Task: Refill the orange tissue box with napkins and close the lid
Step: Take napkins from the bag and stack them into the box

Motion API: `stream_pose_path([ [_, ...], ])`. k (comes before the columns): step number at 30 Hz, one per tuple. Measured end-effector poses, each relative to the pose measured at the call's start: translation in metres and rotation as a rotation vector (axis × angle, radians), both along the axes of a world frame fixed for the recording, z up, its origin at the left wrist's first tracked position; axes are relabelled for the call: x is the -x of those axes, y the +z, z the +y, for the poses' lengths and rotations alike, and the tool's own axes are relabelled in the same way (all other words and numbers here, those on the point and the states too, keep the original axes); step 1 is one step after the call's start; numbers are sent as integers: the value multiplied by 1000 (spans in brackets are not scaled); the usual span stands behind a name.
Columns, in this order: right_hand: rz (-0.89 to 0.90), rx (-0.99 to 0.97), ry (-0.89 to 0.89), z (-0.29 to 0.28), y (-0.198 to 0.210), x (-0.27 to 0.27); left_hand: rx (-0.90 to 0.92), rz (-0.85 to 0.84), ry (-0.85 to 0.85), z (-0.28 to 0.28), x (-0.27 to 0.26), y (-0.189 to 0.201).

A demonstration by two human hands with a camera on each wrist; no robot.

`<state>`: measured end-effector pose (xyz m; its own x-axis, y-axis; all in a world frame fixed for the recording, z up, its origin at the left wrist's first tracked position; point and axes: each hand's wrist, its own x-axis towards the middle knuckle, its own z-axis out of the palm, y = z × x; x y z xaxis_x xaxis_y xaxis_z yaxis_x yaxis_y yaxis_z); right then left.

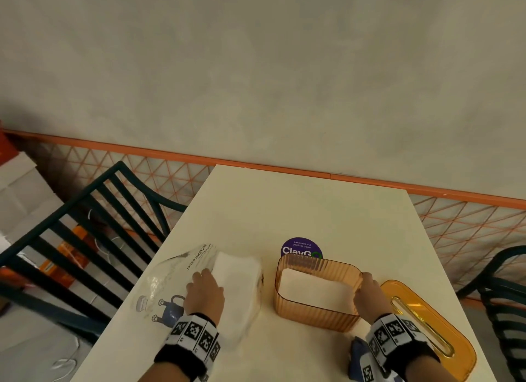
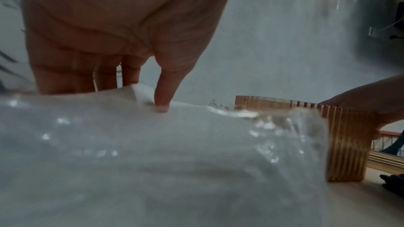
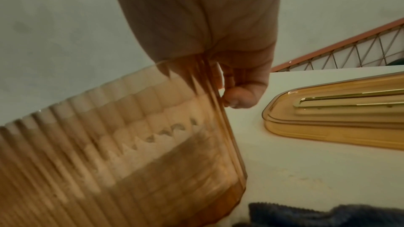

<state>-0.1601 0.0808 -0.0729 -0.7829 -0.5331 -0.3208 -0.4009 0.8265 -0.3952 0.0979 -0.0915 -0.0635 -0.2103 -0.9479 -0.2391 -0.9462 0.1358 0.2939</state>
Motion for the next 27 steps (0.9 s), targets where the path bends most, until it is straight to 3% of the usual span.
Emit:
stream_pose_path([
  [5,13,1,-14,-1,-2,-1,-34,111,-9,-1,0,1],
  [10,15,-7,-4,0,0,-2,-318,388,120,-13,-5,11],
  [17,-16,-38,73,4,16,5,-576,700,64,-26,-27,47],
  [19,121,38,142,0,34,4,-590,772,-31,-25,-30,66],
  [21,171,264,242,-12,60,-7,-580,789,-158,-21,-30,87],
  [24,-150,531,390,-35,113,-39,-580,744,-340,-10,-15,113],
  [26,-385,517,466,-50,139,-56,-574,672,-450,-3,0,121],
  [27,-403,465,525,-56,145,-60,-576,645,-489,0,6,124],
])
